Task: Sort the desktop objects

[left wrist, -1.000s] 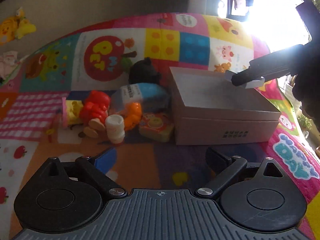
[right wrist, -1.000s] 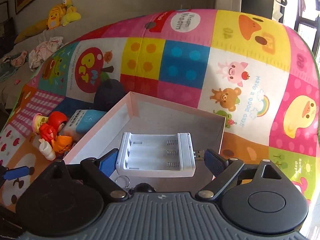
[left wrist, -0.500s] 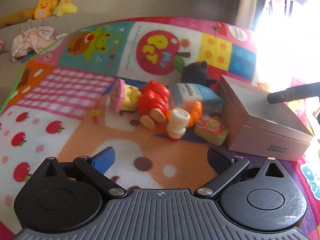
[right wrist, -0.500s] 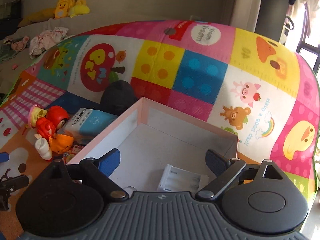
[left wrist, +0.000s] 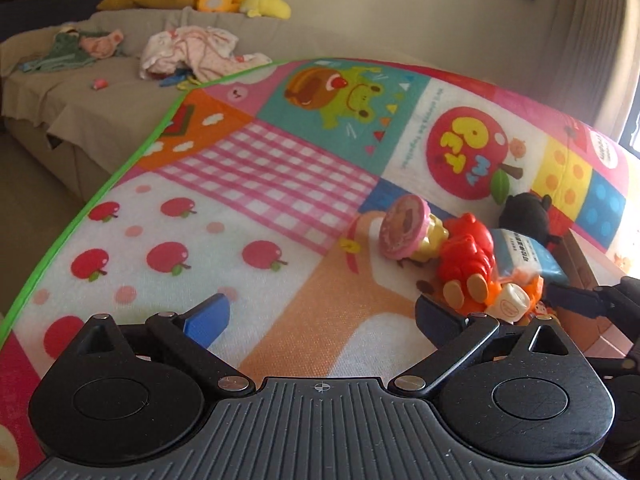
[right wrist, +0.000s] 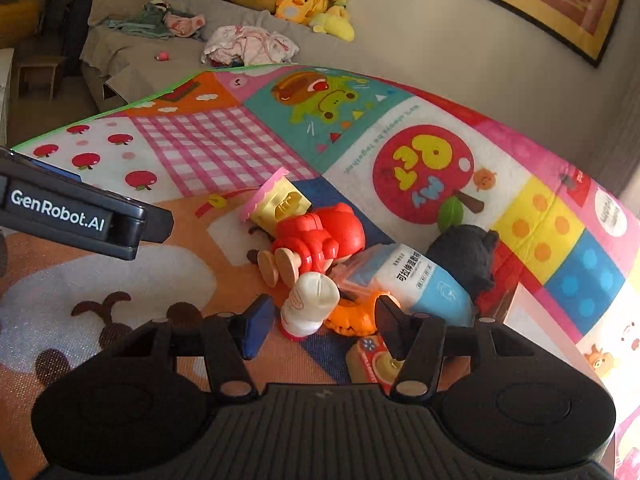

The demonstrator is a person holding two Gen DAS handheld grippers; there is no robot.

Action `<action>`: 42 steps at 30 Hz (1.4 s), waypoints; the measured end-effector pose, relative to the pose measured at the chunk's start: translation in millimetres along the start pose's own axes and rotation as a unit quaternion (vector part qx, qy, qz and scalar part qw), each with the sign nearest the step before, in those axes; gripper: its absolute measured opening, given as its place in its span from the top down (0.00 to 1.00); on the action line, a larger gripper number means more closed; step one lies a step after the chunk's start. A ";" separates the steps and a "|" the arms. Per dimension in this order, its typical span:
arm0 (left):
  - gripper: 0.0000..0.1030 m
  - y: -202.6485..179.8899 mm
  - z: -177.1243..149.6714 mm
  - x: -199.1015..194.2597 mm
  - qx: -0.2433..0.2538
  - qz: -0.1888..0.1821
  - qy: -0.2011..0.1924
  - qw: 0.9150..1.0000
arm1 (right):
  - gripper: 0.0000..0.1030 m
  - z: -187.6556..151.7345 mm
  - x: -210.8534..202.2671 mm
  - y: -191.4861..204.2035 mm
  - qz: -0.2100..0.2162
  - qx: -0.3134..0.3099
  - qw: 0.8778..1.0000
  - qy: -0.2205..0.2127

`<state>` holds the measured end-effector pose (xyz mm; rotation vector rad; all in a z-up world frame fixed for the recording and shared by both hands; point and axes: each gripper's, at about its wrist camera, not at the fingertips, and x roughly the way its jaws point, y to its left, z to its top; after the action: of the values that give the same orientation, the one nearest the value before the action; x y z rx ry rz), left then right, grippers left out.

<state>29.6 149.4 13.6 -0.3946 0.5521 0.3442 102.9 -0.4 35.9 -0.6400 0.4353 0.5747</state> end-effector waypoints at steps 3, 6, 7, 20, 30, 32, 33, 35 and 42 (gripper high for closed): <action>0.01 0.9 -0.8 -0.4 -0.004 -0.004 -0.004 1.000 | 0.46 4.4 11.6 5.3 0.004 -0.018 1.000 -0.002; 0.01 1.5 -1.3 -0.5 -0.006 -0.009 -0.003 1.000 | 0.67 5.9 19.3 6.8 0.009 -0.031 0.999 0.012; 0.01 2.1 -1.3 -0.5 -0.008 -0.010 -0.003 1.000 | 0.67 5.4 18.3 5.7 0.011 -0.029 0.999 0.017; 0.01 -23.8 -6.5 -2.0 0.047 -0.053 0.006 0.997 | 0.67 -83.9 -105.4 -56.0 0.009 0.080 0.994 0.067; 0.01 -114.9 -7.0 12.0 0.148 -0.118 0.036 0.981 | 0.13 -146.5 -139.7 -92.3 -0.065 0.217 0.972 0.057; 0.02 -127.2 -1.4 22.0 0.145 -0.117 0.044 0.981 | 0.12 -153.6 -145.0 -88.6 -0.067 0.227 0.970 0.051; 0.02 -133.9 1.2 29.2 0.142 -0.111 0.052 0.982 | 0.11 -156.5 -146.9 -86.5 -0.062 0.232 0.969 0.050; 0.06 -144.4 4.2 43.9 0.138 -0.097 0.062 0.984 | 0.10 -161.5 -151.3 -83.8 -0.055 0.249 0.966 0.045; 0.42 -143.5 7.8 70.4 0.106 -0.075 0.079 0.988 | 0.00 -165.9 -160.3 -89.0 -0.067 0.274 0.959 0.014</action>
<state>148.8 42.8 18.2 -0.2561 0.7025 0.1073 2.8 -226.4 40.9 -0.1436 0.5458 0.2936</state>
